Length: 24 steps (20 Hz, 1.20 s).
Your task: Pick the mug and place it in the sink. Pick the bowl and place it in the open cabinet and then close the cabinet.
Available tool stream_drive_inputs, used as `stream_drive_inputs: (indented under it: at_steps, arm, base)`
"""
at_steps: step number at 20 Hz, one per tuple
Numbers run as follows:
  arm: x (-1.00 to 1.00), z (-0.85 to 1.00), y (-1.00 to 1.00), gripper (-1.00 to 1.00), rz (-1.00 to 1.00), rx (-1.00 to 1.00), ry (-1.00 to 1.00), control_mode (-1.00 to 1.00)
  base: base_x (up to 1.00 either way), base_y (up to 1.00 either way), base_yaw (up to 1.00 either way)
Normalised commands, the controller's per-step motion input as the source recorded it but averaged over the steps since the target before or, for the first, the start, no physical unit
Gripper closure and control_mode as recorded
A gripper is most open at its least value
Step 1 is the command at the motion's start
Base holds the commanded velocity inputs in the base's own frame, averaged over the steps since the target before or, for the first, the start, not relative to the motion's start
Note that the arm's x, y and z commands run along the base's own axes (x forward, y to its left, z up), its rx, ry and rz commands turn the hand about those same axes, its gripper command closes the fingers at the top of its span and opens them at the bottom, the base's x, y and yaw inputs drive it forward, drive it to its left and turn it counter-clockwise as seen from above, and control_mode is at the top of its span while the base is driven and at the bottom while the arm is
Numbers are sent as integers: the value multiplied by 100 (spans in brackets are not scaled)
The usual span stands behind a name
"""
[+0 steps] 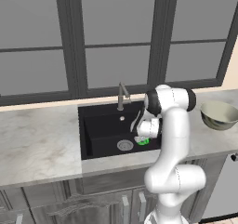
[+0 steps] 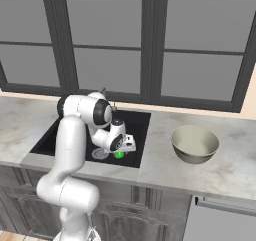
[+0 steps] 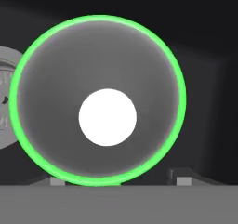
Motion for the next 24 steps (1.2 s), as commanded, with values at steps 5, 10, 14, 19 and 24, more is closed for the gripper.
stream_drive_inputs:
  at_steps: [5,10,14,19,24]
  arm:
    - [-1,28,0,-100,0,0,-4,-100]
    - [-13,33,0,-100,0,0,0,-100]
    - [-19,37,0,-100,0,0,-1,-100]
    - [-25,44,0,-100,0,0,-1,-100]
    - [-20,42,0,-100,0,0,0,-100]
  base:
    - [0,0,0]
    - [0,0,0]
    - [0,0,0]
    - [0,0,0]
    - [0,0,0]
